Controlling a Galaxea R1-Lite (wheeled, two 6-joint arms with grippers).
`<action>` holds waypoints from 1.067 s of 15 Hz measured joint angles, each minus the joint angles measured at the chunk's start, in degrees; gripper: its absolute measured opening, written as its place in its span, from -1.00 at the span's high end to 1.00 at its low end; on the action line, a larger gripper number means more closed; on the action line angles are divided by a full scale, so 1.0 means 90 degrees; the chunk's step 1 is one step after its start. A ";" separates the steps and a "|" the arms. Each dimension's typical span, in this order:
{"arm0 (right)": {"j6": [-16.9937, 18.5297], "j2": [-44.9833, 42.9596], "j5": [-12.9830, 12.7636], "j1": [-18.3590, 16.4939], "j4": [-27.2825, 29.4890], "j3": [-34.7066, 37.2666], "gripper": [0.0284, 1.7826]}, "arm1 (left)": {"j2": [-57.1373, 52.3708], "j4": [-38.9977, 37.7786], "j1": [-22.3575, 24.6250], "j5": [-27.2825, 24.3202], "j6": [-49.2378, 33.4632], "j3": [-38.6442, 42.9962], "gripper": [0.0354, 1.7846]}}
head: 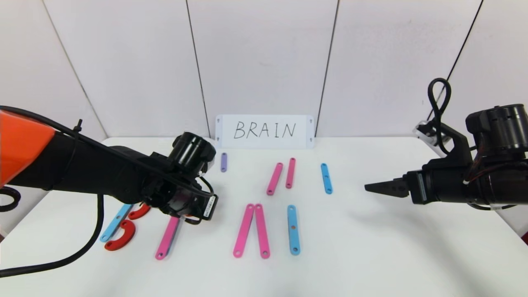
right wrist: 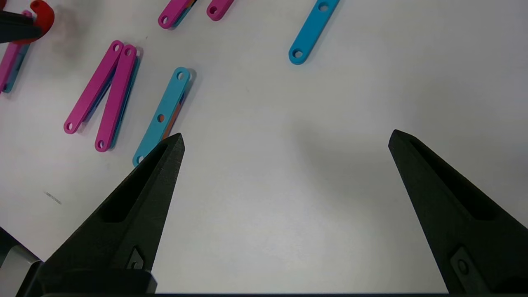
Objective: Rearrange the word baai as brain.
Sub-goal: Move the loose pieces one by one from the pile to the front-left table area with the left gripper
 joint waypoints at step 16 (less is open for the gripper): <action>0.0000 0.0046 -0.0007 0.0022 -0.0004 0.0007 -0.95 | 0.0203 -0.0364 0.0100 0.0030 -0.0240 0.0161 0.15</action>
